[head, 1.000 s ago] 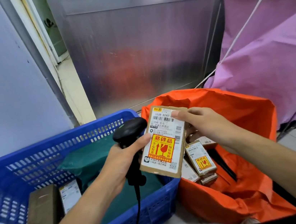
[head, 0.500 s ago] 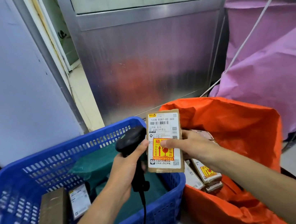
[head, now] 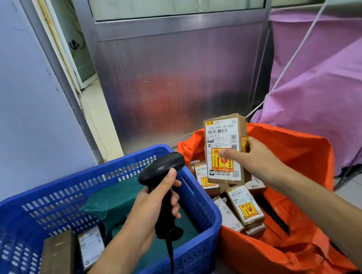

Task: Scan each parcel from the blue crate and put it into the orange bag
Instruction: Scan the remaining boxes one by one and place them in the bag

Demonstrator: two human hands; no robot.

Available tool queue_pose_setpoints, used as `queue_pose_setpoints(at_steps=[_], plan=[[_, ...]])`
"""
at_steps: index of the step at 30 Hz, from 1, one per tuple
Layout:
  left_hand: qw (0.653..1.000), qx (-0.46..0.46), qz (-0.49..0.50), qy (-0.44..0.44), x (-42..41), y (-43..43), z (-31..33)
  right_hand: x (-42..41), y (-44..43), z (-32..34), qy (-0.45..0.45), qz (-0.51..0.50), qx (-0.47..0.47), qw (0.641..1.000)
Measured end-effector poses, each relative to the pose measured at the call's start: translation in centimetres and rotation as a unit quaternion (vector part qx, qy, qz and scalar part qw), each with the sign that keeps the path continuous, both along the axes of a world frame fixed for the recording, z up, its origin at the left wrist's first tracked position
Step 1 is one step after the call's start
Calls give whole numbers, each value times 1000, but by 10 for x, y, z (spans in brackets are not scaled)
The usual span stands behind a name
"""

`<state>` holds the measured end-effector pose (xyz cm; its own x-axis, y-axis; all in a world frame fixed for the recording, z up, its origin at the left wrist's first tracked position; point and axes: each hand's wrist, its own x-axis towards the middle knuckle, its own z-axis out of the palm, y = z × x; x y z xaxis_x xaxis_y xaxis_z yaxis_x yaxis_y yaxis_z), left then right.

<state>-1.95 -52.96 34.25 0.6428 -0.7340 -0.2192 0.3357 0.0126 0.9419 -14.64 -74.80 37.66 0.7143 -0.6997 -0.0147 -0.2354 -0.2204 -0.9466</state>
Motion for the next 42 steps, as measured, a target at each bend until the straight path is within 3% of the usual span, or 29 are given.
queue_pose_setpoints(at_steps=[15,42], plan=[[999,-40,-12,4,1,0,1,10,3,-8,48,16,-81,995],[999,-44,-4,-6,-1,-1,3,10,3,-10,96,28,-114,988]])
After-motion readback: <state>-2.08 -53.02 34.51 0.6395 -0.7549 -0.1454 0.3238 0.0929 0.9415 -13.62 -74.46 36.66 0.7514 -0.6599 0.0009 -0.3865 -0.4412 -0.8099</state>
